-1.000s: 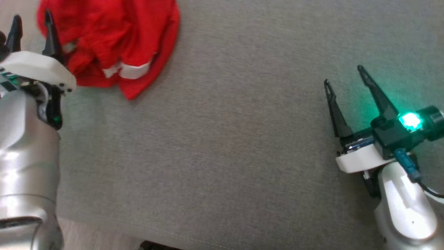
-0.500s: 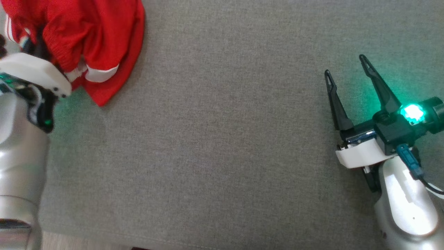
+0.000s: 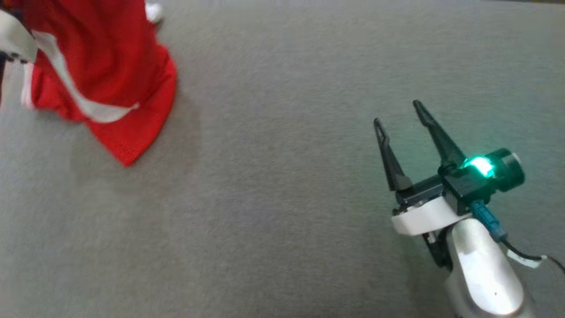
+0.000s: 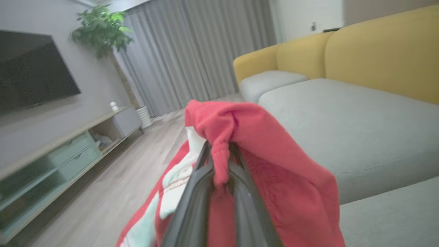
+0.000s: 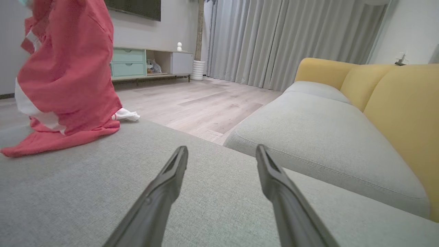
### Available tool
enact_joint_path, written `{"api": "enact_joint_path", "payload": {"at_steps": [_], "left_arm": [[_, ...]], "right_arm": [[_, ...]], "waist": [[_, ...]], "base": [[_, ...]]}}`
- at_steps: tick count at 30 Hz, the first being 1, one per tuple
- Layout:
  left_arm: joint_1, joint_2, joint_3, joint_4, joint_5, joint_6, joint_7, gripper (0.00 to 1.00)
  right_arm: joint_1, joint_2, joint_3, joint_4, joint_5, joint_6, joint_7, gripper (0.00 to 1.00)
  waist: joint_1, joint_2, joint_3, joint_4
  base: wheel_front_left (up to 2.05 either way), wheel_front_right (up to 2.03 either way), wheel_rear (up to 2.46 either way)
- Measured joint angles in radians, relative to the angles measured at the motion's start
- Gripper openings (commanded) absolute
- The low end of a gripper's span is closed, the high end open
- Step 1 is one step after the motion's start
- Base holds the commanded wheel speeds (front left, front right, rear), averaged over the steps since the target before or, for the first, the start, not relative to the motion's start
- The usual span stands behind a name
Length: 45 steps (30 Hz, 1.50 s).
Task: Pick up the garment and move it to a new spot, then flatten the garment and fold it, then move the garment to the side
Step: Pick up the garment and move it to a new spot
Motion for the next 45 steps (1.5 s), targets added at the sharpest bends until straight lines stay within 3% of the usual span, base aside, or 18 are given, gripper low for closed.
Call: {"api": "enact_joint_path", "payload": {"at_steps": [9, 14, 18, 24, 29, 30, 31, 35, 38, 45], "left_arm": [[-0.022, 0.083, -0.138, -0.291, -0.014, 0.000, 0.145, 0.00], [-0.061, 0.083, -0.185, -0.408, -0.020, 0.000, 0.190, 0.00], [-0.069, 0.083, -0.296, -0.459, 0.037, 0.000, 0.211, 0.00], [0.047, 0.028, -0.453, -0.446, 0.087, 0.001, 0.181, 0.00], [0.259, -0.042, -0.582, -0.324, 0.167, 0.061, 0.069, 0.00], [0.298, -0.067, -0.597, -0.299, 0.176, 0.082, 0.037, 0.38], [0.332, -0.097, -0.611, -0.273, 0.178, 0.099, 0.007, 1.00], [0.429, -0.212, -0.618, -0.208, 0.163, 0.178, -0.130, 1.00], [0.481, -0.267, -0.582, -0.198, 0.128, 0.230, -0.181, 1.00], [0.658, -0.289, -0.404, -0.340, 0.062, 0.308, -0.191, 1.00]], "right_arm": [[0.050, 0.002, 0.048, -0.010, 0.134, 0.000, 0.000, 1.00], [0.070, 0.002, 0.039, -0.015, 0.164, 0.000, 0.000, 1.00], [0.069, 0.002, 0.037, -0.028, 0.189, 0.000, 0.000, 1.00], [0.063, 0.003, 0.026, -0.050, 0.206, 0.000, 0.000, 1.00], [0.041, 0.008, 0.003, -0.053, 0.206, 0.000, 0.000, 1.00], [0.037, 0.008, -0.004, -0.054, 0.206, 0.000, 0.000, 1.00], [0.037, 0.008, -0.012, -0.053, 0.205, 0.000, 0.000, 1.00], [0.039, 0.010, -0.043, -0.042, 0.189, 0.000, 0.000, 1.00], [0.045, 0.011, -0.094, -0.035, 0.175, 0.000, 0.000, 1.00], [0.081, 0.013, -0.134, -0.020, 0.134, 0.000, 0.000, 1.00]], "waist": [[0.0001, 0.0000, -0.117, -0.210], [0.0002, 0.0000, -0.154, -0.344], [0.0002, 0.0000, -0.162, -0.443], [0.0004, 0.0000, -0.114, -0.534], [0.0006, 0.0000, -0.037, -0.545], [0.0006, 0.0000, -0.024, -0.541], [0.0008, 0.0000, -0.014, -0.533], [0.0006, 0.0000, 0.003, -0.481], [0.0004, 0.0000, -0.003, -0.426], [0.0003, 0.0000, -0.055, -0.317]], "base": [[0.00, 0.00, 0.00], [0.00, 0.00, 0.00], [0.00, 0.00, 0.00], [0.00, 0.00, 0.00], [0.00, 0.00, 0.00], [0.00, 0.00, 0.00], [0.00, 0.00, 0.00], [0.00, 0.00, 0.00], [0.00, 0.00, 0.00], [0.00, 0.00, 0.00]]}}
